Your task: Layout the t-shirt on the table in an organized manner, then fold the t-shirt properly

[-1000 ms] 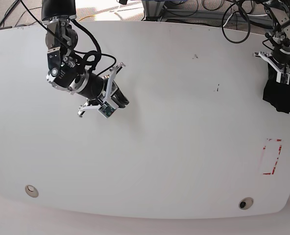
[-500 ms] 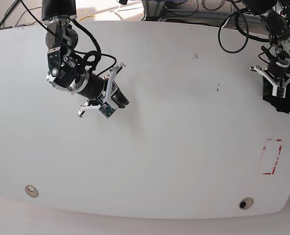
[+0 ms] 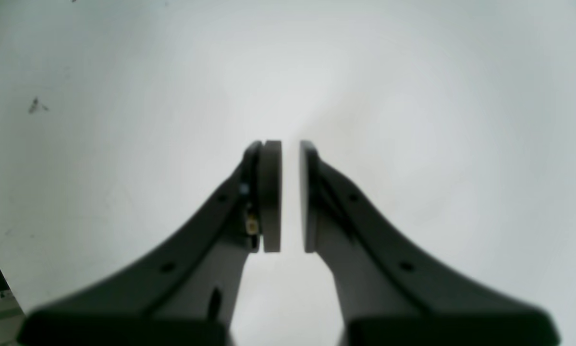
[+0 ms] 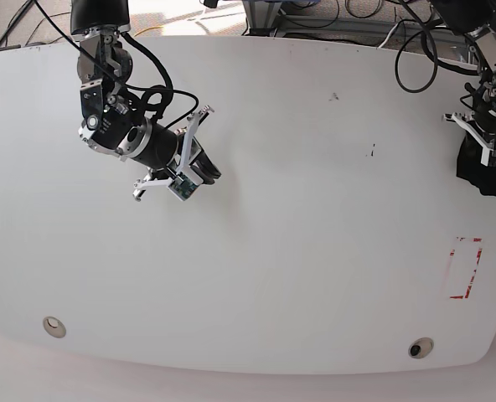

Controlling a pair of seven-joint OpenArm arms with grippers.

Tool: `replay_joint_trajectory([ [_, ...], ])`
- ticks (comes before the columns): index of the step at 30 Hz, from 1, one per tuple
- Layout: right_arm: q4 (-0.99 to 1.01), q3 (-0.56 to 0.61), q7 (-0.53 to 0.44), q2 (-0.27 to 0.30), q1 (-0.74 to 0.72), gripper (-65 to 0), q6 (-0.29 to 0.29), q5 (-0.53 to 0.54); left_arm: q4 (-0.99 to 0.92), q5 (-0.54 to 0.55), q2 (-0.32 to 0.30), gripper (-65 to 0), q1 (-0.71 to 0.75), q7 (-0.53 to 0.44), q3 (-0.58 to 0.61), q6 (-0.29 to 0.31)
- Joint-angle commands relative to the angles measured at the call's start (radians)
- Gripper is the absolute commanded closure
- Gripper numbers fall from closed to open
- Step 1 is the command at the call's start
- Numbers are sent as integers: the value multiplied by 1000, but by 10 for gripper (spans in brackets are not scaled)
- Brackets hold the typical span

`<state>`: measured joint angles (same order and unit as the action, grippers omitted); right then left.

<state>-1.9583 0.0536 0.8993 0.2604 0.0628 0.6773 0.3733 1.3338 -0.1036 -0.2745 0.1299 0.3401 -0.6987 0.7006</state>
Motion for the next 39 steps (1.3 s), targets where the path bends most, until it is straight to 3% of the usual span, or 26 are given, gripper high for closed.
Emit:
replay_joint_trajectory([
  [1,-23,-4,-22,4,-13,-57,-1,17,14,12,-22,0,-9,-22,-39,-2],
  [12,-23,-4,-22,6,-14,-57,-4,2,39,14,-30,0,-11,-22,-65,-2],
  [16,-23,-25,-58,12,-13,-57,-8,-52,102,14,-4,0,-9,-23,-43,-2],
  [24,3,-50,-292,9,38,-57,-6,-276,184,14,91,0,-29,-51,100,-2],
  [29,50,-68,-418,-13,65,-57,-11,-351,191,9,163,0,-40,-207,176,-3],
  [34,106,-186,-570,-37,121,-57,-11,-366,223,8,215,0,21,-344,273,-85],
  [39,155,-303,-685,-51,180,-57,-11,-363,289,8,229,0,96,-402,348,-134],
])
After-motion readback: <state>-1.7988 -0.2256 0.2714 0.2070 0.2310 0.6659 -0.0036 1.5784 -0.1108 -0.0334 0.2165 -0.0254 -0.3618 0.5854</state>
